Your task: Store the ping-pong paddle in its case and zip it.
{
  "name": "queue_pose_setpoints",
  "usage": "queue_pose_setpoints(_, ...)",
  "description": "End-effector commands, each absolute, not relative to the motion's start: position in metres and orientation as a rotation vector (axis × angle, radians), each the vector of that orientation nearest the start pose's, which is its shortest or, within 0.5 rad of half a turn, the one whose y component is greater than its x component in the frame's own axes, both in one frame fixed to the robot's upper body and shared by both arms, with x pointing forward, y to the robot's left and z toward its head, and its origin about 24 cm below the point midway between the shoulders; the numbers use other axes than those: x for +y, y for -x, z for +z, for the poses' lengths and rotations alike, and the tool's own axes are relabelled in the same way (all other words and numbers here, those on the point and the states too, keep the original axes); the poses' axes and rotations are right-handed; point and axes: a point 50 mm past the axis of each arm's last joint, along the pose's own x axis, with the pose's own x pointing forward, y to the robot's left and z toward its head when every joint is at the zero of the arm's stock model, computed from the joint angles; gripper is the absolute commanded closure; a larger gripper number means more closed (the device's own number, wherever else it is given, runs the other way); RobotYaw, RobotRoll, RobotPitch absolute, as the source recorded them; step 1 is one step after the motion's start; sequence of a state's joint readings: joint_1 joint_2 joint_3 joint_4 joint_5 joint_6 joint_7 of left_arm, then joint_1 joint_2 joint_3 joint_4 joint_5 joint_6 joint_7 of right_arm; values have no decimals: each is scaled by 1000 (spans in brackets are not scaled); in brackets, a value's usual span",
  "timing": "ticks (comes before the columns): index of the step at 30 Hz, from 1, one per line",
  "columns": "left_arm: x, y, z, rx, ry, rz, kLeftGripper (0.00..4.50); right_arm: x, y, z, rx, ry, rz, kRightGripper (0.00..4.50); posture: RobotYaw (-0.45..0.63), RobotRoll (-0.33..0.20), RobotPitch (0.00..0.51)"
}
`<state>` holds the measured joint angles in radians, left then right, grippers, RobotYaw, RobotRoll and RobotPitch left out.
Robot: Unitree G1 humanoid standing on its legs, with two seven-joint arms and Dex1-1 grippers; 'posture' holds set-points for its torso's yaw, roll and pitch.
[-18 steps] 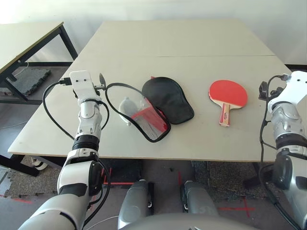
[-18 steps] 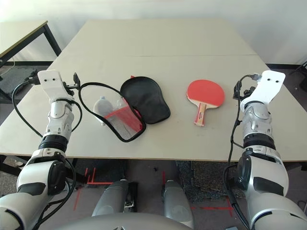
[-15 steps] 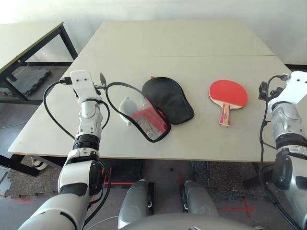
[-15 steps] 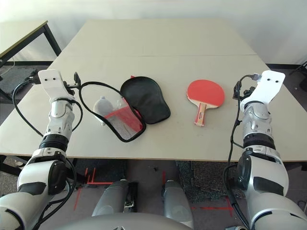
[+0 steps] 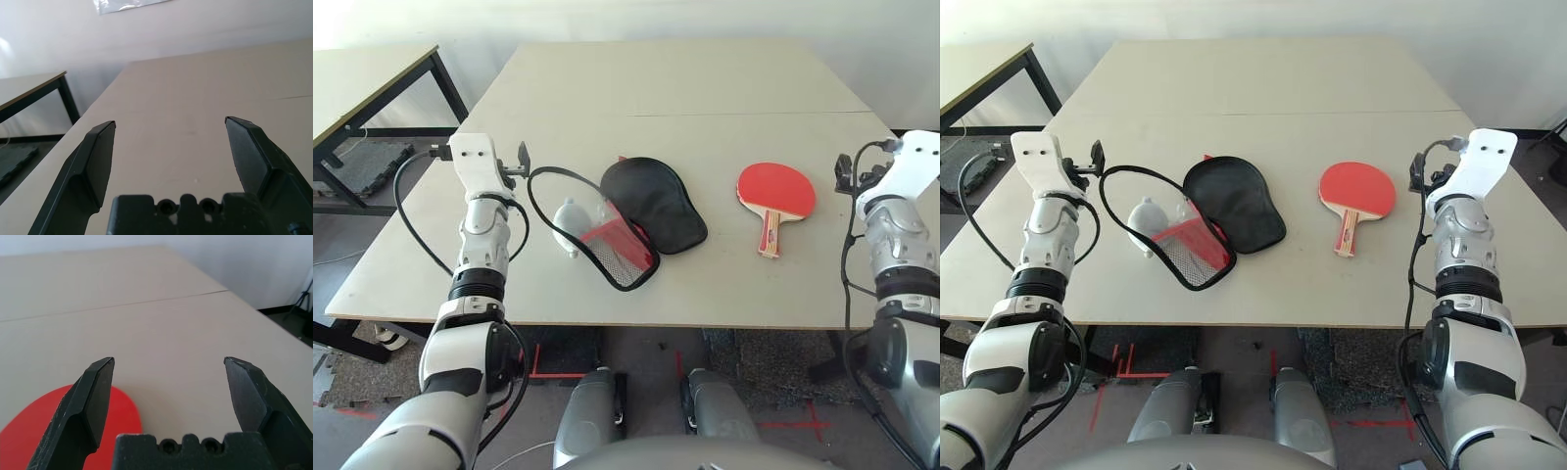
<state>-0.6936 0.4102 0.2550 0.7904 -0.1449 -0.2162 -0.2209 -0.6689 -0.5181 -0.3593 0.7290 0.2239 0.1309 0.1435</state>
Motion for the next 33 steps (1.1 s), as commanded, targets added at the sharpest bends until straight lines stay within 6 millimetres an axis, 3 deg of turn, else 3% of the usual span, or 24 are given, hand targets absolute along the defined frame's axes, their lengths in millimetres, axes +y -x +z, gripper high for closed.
queue_pose_setpoints(1, 266, -363, 143, -188, -120, -18, 0, -308, -348, 129, 85, -57, -209, 51, 29, 0, 64)
queue_pose_setpoints(8, 258, -361, 168, -189, -168, -230, 0, -292, -346, 140, 219, -37, -160, 51, 29, 0, 72)
queue_pose_setpoints(16, 220, -346, 185, -117, -225, -743, 0, -263, -336, 149, 473, -74, -96, 51, 21, 0, 72)
queue_pose_setpoints(19, 211, -341, 186, -86, -243, -854, 0, -251, -330, 148, 578, -108, -68, 51, 22, 0, 76)
queue_pose_setpoints(26, 193, -334, 185, -49, -261, -991, 0, -232, -321, 141, 751, -192, -30, 51, 33, 0, 87)
queue_pose_setpoints(33, 189, -326, 182, -20, -268, -1055, 0, -227, -316, 119, 845, -218, -62, 51, 42, 0, 92)
